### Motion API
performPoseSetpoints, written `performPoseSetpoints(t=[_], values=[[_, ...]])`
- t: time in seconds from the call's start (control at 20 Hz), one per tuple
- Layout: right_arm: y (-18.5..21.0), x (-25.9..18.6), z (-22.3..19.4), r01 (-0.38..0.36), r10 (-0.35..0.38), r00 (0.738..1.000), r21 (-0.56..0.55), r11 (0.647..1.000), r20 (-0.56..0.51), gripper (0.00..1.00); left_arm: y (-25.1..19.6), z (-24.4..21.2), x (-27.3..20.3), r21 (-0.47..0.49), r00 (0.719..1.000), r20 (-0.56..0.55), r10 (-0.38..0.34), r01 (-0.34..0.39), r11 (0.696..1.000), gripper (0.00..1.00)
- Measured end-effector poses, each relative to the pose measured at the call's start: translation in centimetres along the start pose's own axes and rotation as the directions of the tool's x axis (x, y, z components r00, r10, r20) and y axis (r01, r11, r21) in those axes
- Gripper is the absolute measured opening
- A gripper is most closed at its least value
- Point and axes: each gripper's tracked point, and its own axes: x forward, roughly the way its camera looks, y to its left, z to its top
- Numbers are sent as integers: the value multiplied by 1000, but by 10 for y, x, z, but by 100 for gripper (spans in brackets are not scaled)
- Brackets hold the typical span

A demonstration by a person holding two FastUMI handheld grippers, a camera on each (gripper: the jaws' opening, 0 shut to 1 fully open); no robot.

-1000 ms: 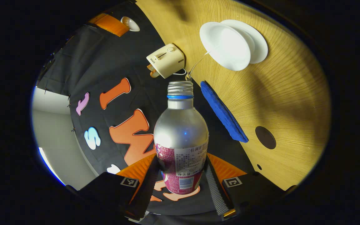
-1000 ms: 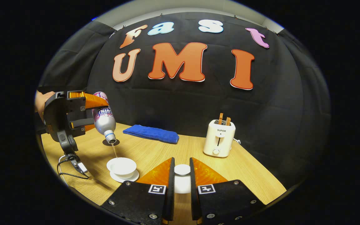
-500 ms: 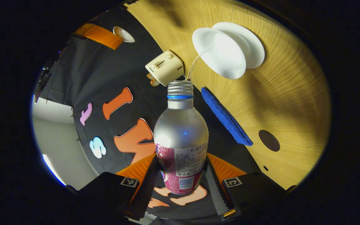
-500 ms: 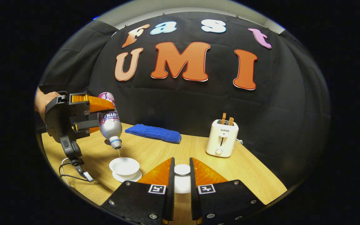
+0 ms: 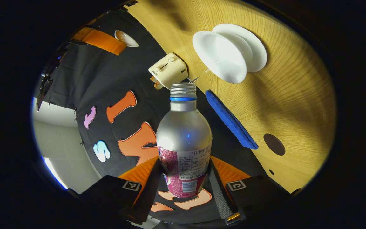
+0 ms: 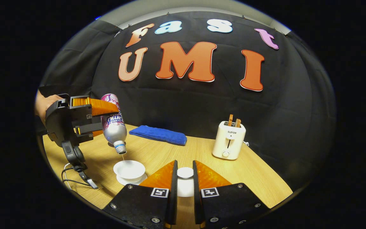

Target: Open the teacup lid with one hand, grasp the water bottle and pour water into the teacup with the other hand; after pouring, place the water bottle on the coaster and then close the teacup lid.

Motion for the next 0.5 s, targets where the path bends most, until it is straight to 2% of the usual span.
performPoseSetpoints(t=[0.15,0.2,0.3,0.35,0.4,0.45,0.5], values=[[4,3,0,-6,6,1000,1,1000,-4,23,-2,-2,-1,-39,1000,-10,6,-6,999,81],[6,3,0,-10,10,1000,1,1000,-6,23,-1,-3,-2,-55,1000,-13,16,-17,998,83],[9,5,2,-17,17,1000,5,1000,-6,23,8,-8,0,-102,999,-17,47,-48,994,81],[11,6,3,-18,18,1000,8,1000,-5,23,13,-10,-2,-133,998,-22,64,-66,989,83],[13,6,4,-22,22,1000,10,1000,-4,23,17,-14,-3,-170,996,-27,80,-83,982,80],[16,7,5,-26,26,1000,12,1000,-3,23,23,-18,-2,-214,995,-39,96,-102,971,83],[18,9,7,-29,29,1000,14,999,-1,23,24,-23,-3,-266,993,-50,107,-116,957,80]])
